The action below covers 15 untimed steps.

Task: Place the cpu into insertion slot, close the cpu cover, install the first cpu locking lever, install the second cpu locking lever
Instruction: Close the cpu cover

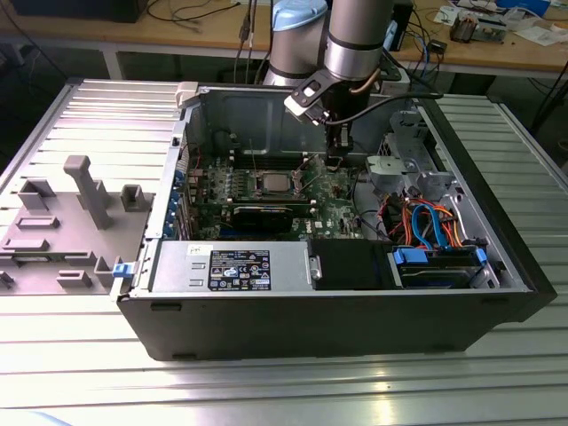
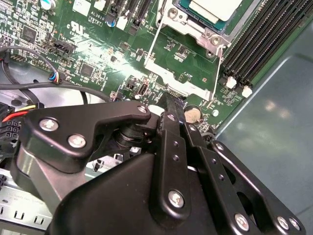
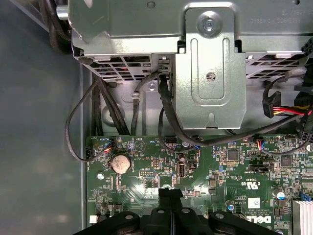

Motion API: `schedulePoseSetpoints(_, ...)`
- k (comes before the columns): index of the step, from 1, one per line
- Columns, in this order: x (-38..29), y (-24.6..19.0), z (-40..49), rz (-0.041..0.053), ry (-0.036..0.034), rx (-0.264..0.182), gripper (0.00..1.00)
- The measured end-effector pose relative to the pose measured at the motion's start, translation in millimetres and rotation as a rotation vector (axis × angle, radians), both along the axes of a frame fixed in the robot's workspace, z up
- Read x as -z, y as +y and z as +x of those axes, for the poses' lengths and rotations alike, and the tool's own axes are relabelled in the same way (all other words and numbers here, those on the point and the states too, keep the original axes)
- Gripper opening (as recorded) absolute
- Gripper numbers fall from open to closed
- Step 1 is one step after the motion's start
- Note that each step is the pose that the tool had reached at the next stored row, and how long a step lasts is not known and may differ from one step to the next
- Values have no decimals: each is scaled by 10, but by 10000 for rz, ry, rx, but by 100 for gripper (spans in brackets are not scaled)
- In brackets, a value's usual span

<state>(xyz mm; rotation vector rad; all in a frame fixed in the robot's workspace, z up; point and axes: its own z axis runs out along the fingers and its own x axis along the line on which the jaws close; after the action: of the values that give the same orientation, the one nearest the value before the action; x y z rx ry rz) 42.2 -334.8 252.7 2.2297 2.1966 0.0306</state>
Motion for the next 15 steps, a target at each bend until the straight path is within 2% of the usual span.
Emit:
schedulePoseSetpoints(7,10,1,5,5,1,-12,11)
schedulePoseSetpoints(12,60,0,21,-33,119,-153,11)
schedulePoseSetpoints(15,63,0,19,-56,124,-171,11)
